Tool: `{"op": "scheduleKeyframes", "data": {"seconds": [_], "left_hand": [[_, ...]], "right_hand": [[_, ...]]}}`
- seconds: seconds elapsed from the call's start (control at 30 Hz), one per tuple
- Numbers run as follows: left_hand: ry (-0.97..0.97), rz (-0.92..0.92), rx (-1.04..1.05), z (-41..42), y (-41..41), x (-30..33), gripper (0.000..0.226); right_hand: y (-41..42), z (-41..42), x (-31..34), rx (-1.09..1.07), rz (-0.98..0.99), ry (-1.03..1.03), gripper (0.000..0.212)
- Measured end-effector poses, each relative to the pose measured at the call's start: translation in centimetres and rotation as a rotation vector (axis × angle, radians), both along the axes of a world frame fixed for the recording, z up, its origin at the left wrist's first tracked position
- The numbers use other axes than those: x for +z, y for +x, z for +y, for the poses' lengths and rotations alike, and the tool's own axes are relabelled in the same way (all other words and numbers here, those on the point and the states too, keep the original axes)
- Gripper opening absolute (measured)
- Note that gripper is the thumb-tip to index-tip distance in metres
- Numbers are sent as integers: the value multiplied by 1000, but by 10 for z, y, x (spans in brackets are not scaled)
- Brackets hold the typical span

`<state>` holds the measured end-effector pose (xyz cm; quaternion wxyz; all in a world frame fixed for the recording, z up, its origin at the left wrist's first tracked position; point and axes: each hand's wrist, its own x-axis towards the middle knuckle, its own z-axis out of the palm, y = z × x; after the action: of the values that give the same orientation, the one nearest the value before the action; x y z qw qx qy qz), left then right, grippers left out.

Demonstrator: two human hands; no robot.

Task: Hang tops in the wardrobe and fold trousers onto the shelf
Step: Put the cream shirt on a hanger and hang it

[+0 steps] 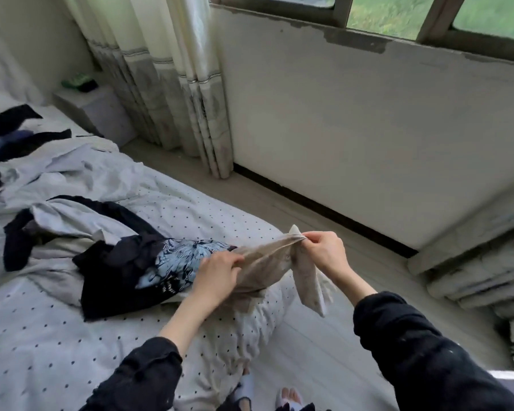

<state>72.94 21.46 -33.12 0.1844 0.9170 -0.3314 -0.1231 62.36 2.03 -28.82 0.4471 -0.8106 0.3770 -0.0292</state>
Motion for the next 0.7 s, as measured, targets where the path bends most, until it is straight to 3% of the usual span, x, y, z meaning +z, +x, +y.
{"op": "scheduleKeyframes", "data": {"seconds": [0.17, 0.3, 0.37, 0.47, 0.57, 0.7], "left_hand": [[153, -17, 127, 62, 7, -24, 34], [166, -68, 213, 94, 28, -45, 35], [157, -86, 196, 101, 38, -60, 34], [202, -97, 136, 100, 51, -85, 34], [226, -179, 102, 89, 61, -110, 48], [203, -282, 107, 81, 65, -141, 55]], "right_hand": [[37, 31, -27, 93, 123, 2, 24], [74, 60, -64, 250, 243, -4, 55], [87, 73, -85, 357, 317, -78, 61], [93, 99, -115, 512, 415, -188, 61], [97, 119, -152, 626, 502, -279, 59], [98, 140, -202, 625, 596, -351, 56]]}}
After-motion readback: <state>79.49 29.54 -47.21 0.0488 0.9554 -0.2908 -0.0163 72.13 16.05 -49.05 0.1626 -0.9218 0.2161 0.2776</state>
